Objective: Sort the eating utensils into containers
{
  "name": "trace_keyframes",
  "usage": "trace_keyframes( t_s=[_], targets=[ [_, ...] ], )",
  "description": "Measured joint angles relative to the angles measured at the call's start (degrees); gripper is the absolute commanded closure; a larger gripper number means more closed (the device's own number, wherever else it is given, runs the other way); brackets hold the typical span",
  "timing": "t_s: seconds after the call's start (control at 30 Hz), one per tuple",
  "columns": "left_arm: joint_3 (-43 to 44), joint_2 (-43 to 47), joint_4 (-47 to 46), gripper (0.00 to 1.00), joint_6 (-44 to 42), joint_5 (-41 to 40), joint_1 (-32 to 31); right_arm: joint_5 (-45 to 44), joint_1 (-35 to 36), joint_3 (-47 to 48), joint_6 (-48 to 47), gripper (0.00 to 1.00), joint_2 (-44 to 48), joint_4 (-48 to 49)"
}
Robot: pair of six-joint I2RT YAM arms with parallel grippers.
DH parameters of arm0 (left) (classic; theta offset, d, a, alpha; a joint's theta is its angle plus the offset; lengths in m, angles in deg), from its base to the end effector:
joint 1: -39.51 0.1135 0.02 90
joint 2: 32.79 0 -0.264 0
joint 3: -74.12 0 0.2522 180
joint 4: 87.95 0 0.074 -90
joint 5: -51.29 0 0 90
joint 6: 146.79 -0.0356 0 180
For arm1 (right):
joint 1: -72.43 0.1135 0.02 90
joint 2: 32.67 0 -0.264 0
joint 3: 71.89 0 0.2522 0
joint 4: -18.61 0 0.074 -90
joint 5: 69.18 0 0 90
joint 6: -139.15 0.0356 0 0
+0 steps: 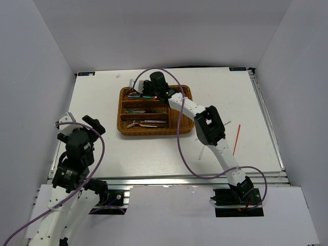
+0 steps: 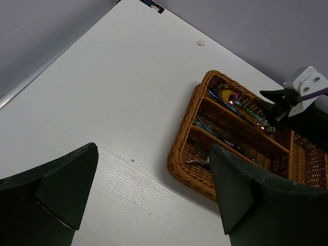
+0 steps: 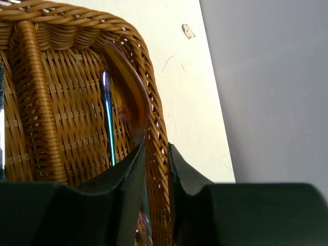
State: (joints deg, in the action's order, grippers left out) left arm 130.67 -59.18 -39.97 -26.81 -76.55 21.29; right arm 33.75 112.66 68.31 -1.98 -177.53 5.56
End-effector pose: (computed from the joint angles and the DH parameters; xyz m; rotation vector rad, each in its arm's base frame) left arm 0.1007 -0.0101 0.3263 -0.6180 1.7065 0.0268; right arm 0.4459 0.3877 0.2119 -1.4431 1.1933 0.0811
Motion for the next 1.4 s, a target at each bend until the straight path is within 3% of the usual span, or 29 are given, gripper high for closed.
trace_keyframes(
  t_s=[0.27,0.33,0.53,0.7,0.83,1.0,1.17,1.4],
  targets=[
    [0.0,0.1,0.0,0.02,0.0,0.0,0.0,0.5,0.0,-8.5,3.6,0.46,3.0,3.6],
    [0.0,0.1,0.0,0.02,0.0,-0.1,0.0,-0.3,0.0,-8.6,6.3,0.12,3.9,3.8],
    [0.0,0.0,0.0,0.02,0.0,-0.5,0.1,-13.2,0.7,-10.9,21.8,0.11,13.1,4.4],
    [0.0,-1.6,0.1,0.02,0.0,-0.8,0.2,-28.9,1.2,-24.6,43.0,0.11,33.1,2.6],
    [0.0,-3.0,0.1,0.02,0.1,-1.0,0.3,-35.6,1.0,-39.8,55.8,0.11,49.2,1.7],
    [0.0,-4.1,0.1,0.02,0.3,-1.3,0.7,-38.9,0.9,-63.7,68.6,0.11,65.4,0.5],
    [0.0,-4.2,0.1,0.02,0.5,-1.3,0.9,-38.4,1.0,-87.8,75.4,0.11,80.8,-0.2],
    [0.0,-2.5,0.1,0.02,0.5,-1.2,0.9,-41.0,1.0,-91.2,81.2,0.11,89.1,-8.7]
  ],
)
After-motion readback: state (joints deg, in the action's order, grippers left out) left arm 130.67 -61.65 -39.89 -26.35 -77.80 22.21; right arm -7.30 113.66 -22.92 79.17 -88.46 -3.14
